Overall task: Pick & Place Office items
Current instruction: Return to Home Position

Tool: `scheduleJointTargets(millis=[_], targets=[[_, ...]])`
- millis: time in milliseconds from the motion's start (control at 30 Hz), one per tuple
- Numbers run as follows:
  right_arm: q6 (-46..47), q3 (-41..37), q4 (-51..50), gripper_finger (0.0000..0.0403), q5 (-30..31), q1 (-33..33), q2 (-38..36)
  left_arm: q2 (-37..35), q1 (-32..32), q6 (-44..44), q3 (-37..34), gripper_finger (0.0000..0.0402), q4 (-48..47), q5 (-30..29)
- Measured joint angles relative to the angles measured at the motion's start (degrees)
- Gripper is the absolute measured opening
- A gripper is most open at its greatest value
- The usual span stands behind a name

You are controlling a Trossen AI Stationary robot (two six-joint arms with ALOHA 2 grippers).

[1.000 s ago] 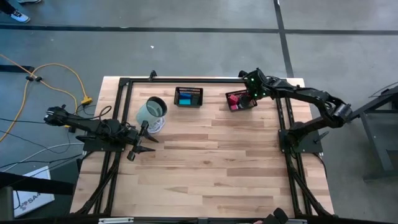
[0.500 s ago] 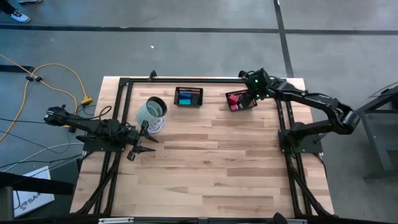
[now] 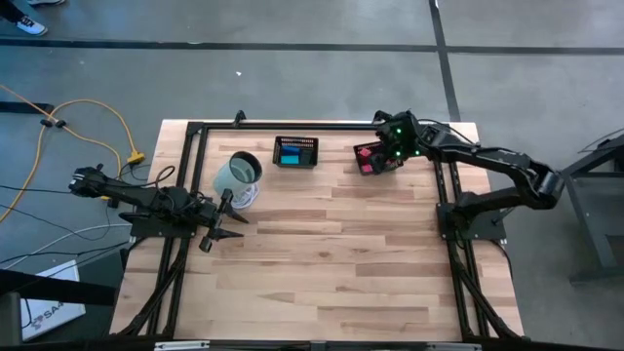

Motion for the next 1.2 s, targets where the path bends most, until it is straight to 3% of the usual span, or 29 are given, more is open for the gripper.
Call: scheduleJointTargets(millis=[200, 433, 767, 1200], targets=[[1.71, 0.00, 1.76, 0.0248, -1.85, 3.97, 0.00, -0.01, 0.00, 0.00, 0.01, 0.0180, -0.01, 0.00], [-5.65, 0.00, 7.43, 0.0248, -2.88, 9.22, 0.00, -0.02, 0.02, 0.00, 0.02, 0.0180, -0.02, -0.02], [-8.77, 0.00, 10.02, 0.0248, 4.05, 14.22, 0.00, -0.02, 0.02, 0.00, 0.02, 0.0180, 0.00, 0.00], [-9.34, 0.00, 9.78, 0.0248, 4.71, 22.24, -0.29, 0.00, 0.01, 0.00, 0.01, 0.0180, 0.00, 0.00]])
